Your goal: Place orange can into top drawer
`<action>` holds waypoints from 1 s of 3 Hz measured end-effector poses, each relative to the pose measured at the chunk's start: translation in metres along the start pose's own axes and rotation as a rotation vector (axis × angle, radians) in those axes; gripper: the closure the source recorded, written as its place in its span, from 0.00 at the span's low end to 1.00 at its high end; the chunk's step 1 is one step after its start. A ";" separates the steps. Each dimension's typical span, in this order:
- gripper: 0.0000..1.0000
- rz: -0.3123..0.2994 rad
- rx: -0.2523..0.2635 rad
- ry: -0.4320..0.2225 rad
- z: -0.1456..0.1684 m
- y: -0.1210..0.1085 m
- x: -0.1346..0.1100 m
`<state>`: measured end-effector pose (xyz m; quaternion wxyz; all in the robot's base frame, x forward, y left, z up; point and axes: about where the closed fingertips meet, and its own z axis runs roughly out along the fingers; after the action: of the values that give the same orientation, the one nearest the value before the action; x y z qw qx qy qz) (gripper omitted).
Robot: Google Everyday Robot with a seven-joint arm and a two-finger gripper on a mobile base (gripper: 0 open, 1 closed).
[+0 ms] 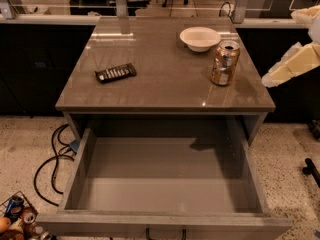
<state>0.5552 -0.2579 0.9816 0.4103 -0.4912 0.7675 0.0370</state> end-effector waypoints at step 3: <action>0.00 0.249 0.092 -0.465 0.087 -0.015 0.039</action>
Offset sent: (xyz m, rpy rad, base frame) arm 0.0556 -0.0108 -0.0830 0.5459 -0.2188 -0.0958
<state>0.6119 -0.2537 0.9036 0.5898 -0.3524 0.7078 0.1642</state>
